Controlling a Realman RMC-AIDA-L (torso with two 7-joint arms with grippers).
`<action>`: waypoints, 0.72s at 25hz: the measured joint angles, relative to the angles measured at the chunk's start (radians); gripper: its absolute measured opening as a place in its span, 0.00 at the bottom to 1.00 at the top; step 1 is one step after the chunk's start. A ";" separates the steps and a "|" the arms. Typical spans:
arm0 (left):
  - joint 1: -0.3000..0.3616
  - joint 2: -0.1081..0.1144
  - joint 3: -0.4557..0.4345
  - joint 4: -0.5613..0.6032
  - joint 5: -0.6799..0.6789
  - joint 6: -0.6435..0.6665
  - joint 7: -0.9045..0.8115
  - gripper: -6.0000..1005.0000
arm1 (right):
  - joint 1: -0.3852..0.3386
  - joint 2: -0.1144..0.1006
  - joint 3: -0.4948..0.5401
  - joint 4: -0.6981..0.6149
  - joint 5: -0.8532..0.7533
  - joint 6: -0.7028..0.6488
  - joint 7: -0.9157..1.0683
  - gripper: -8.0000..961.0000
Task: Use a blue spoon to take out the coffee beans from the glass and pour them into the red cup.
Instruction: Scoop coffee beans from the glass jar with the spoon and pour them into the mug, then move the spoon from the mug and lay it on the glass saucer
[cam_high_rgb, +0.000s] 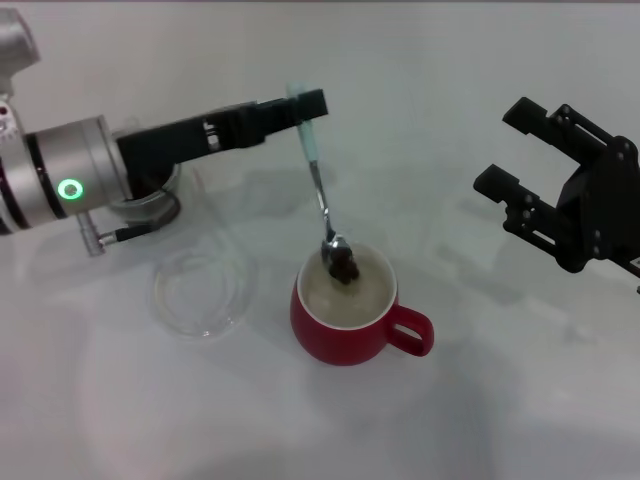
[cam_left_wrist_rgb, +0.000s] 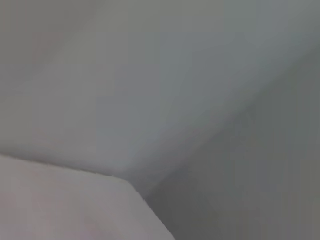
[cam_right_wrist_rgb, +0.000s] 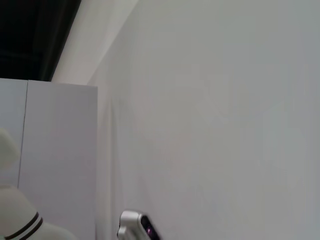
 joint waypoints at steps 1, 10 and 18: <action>-0.008 -0.003 0.000 0.001 0.010 0.006 0.030 0.13 | -0.002 0.000 -0.001 0.000 -0.001 0.001 0.001 0.73; -0.072 -0.020 0.000 0.001 0.094 0.010 0.240 0.13 | -0.019 -0.002 -0.001 0.000 -0.004 0.000 0.003 0.73; -0.085 0.004 -0.012 -0.019 0.042 0.055 0.170 0.13 | -0.022 -0.005 0.000 0.007 0.002 0.000 0.003 0.73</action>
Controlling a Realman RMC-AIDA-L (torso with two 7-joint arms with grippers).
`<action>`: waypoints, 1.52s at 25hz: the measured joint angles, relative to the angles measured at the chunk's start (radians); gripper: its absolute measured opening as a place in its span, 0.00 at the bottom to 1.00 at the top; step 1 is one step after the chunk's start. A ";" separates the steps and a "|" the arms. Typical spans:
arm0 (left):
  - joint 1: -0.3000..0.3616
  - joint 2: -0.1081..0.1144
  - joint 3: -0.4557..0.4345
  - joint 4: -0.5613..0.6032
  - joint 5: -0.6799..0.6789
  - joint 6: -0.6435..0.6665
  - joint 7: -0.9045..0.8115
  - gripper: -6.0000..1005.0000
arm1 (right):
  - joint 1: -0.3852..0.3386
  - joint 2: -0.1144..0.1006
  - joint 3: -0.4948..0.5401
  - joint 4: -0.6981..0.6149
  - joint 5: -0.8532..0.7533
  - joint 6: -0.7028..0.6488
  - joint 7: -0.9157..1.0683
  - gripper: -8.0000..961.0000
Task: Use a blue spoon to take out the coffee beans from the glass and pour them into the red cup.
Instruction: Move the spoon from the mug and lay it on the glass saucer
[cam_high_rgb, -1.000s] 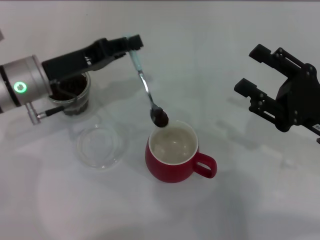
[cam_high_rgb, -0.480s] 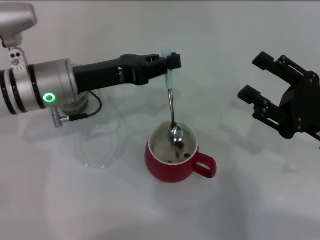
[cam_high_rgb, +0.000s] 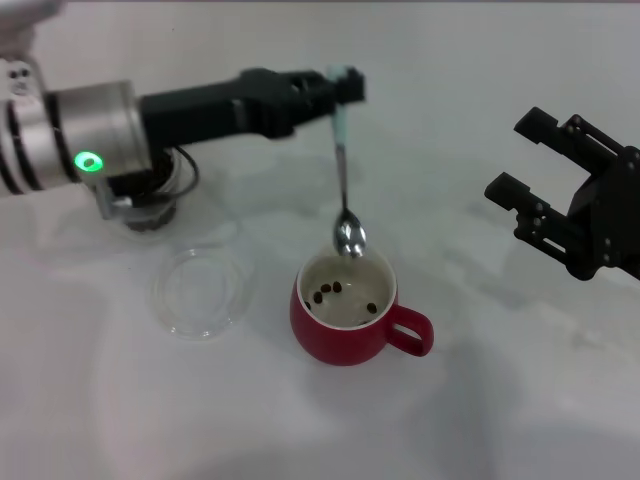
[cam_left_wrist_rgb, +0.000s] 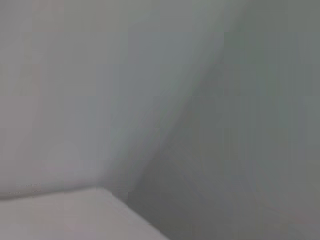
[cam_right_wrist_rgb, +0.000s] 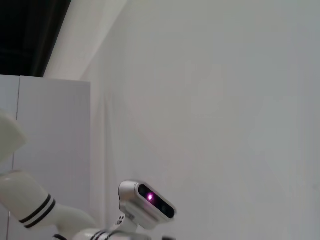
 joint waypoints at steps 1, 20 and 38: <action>0.008 0.003 0.000 -0.007 -0.015 0.006 -0.015 0.13 | 0.000 0.000 0.000 0.000 0.000 0.001 0.000 0.73; 0.378 -0.005 0.004 -0.192 -0.238 0.019 -0.122 0.13 | -0.013 -0.005 0.001 0.005 0.018 -0.003 0.041 0.73; 0.409 -0.034 0.011 -0.217 -0.237 -0.033 -0.089 0.13 | -0.005 -0.004 0.001 0.005 0.027 -0.003 0.069 0.73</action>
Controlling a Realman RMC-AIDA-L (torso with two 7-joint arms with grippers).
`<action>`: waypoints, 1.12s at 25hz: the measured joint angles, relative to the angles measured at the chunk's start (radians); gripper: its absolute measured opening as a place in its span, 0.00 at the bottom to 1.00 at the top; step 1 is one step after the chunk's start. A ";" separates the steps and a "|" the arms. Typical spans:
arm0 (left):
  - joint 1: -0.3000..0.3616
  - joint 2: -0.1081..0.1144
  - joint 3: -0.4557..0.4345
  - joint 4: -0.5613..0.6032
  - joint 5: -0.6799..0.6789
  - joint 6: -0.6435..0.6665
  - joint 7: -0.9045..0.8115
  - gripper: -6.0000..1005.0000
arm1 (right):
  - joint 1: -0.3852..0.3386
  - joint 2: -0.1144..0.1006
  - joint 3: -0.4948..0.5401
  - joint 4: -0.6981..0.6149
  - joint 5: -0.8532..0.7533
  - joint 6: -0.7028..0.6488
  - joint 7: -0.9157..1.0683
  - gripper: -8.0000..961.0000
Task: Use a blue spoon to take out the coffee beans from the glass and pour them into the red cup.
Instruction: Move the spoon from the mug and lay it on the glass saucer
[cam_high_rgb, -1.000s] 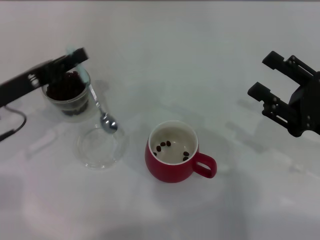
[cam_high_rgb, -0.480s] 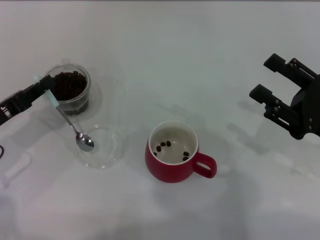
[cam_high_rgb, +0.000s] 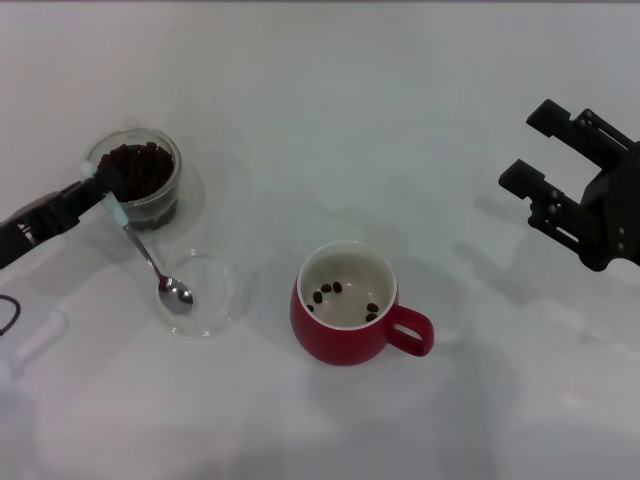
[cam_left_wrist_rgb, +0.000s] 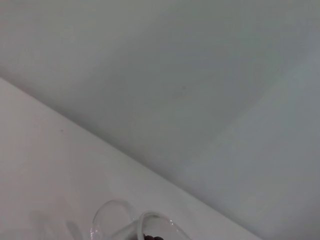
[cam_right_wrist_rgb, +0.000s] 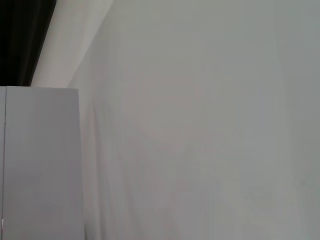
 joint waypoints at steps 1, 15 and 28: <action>0.000 -0.002 0.000 0.002 0.001 -0.003 0.005 0.13 | 0.000 0.000 0.000 0.000 0.001 0.001 0.000 0.73; -0.034 -0.001 0.000 0.061 0.062 -0.058 0.044 0.13 | 0.002 -0.001 0.000 0.000 0.002 0.018 0.000 0.73; -0.060 0.000 0.002 0.065 0.096 -0.069 0.030 0.13 | 0.002 0.002 0.000 0.000 0.015 0.026 0.001 0.73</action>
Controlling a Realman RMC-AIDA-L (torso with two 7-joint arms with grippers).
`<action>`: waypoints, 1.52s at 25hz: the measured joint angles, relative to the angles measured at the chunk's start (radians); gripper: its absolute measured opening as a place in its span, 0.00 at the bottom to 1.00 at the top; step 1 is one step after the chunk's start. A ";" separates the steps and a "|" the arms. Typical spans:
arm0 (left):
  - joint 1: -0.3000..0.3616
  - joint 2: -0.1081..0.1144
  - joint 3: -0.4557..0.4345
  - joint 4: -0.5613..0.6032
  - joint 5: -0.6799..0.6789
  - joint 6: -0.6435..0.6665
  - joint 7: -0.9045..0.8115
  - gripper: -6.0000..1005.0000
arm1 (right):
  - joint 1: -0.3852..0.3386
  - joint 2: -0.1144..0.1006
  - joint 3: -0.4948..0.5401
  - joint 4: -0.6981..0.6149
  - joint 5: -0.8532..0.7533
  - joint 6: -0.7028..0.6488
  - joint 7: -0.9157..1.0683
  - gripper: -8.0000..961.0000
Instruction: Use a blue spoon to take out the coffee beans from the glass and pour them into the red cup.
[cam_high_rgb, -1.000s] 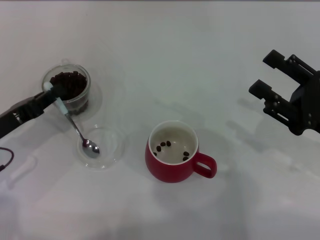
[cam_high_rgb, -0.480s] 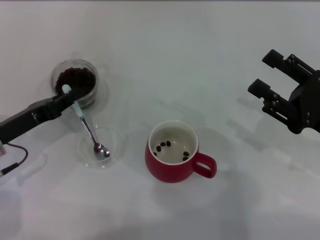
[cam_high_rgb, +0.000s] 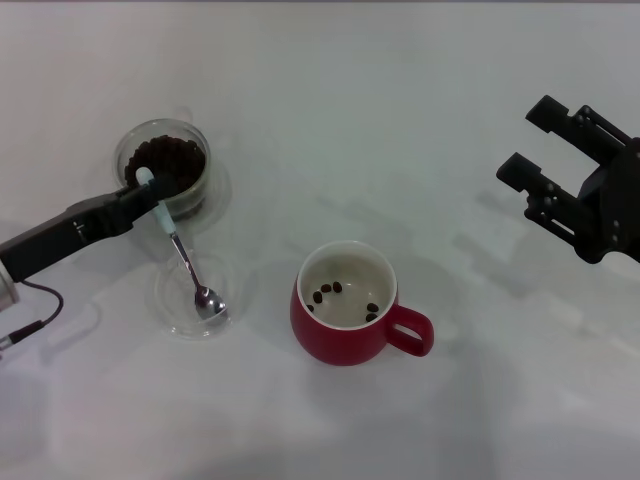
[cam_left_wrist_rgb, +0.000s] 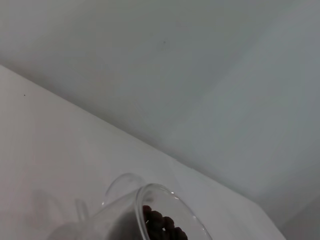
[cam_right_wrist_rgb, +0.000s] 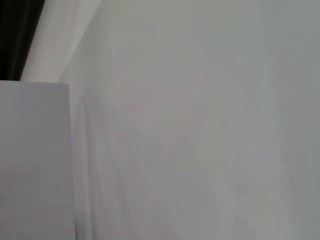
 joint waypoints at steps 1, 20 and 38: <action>0.000 0.001 0.000 0.000 0.000 0.001 -0.003 0.13 | 0.000 0.000 0.000 0.000 0.000 0.002 0.000 0.73; 0.000 0.041 -0.001 -0.043 -0.064 0.060 -0.029 0.30 | 0.027 0.001 0.000 -0.003 0.002 0.025 0.011 0.73; 0.159 0.094 -0.007 -0.219 -0.378 0.173 0.252 0.42 | 0.042 0.003 0.000 -0.007 0.018 0.032 0.008 0.73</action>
